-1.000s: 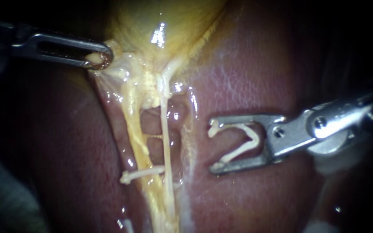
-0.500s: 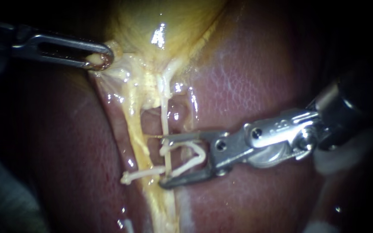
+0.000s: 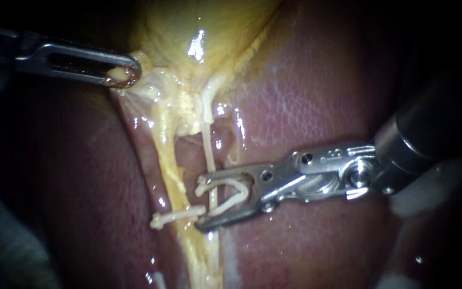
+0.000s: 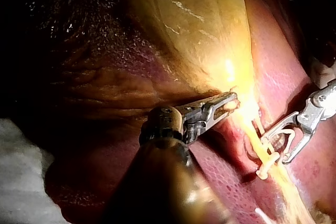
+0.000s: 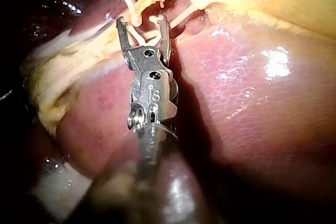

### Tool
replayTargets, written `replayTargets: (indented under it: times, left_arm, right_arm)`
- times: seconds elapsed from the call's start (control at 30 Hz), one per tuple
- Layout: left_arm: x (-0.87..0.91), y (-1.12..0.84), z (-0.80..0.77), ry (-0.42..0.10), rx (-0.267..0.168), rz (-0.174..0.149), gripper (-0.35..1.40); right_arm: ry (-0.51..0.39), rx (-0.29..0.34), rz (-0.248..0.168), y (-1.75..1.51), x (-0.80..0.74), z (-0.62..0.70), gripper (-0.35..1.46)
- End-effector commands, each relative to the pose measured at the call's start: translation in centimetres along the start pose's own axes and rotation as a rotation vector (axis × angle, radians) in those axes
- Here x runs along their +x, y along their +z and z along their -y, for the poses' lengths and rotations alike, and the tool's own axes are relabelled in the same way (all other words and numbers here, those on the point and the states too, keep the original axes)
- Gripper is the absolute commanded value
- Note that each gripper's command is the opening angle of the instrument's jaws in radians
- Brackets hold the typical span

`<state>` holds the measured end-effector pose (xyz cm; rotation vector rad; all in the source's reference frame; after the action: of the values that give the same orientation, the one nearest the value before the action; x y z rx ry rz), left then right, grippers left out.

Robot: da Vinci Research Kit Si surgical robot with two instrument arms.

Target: Clipping second clip left tube

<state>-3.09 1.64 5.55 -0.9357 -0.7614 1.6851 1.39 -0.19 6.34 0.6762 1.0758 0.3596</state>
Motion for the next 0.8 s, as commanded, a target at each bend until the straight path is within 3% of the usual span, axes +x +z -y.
replayTargets:
  times: [0.03,0.33,0.6,0.8]
  left_arm:
    - [0.0,0.01,0.0,0.0,-0.001,0.0,-0.35]
    - [-0.01,0.03,0.0,0.0,-0.002,0.002,-0.35]
    - [-0.01,0.03,0.0,0.0,-0.002,0.001,-0.35]
    - [-0.01,0.03,0.0,0.0,-0.002,0.001,-0.35]
  right_arm:
    - [0.004,-0.001,-0.003,0.02,0.01,-0.02,0.48]
    - [0.05,0.027,-0.047,0.24,0.03,-0.08,0.48]
    - [0.078,0.07,-0.055,0.51,-0.03,-0.1,0.48]
    - [0.136,0.129,-0.127,0.59,-0.02,-0.08,0.48]
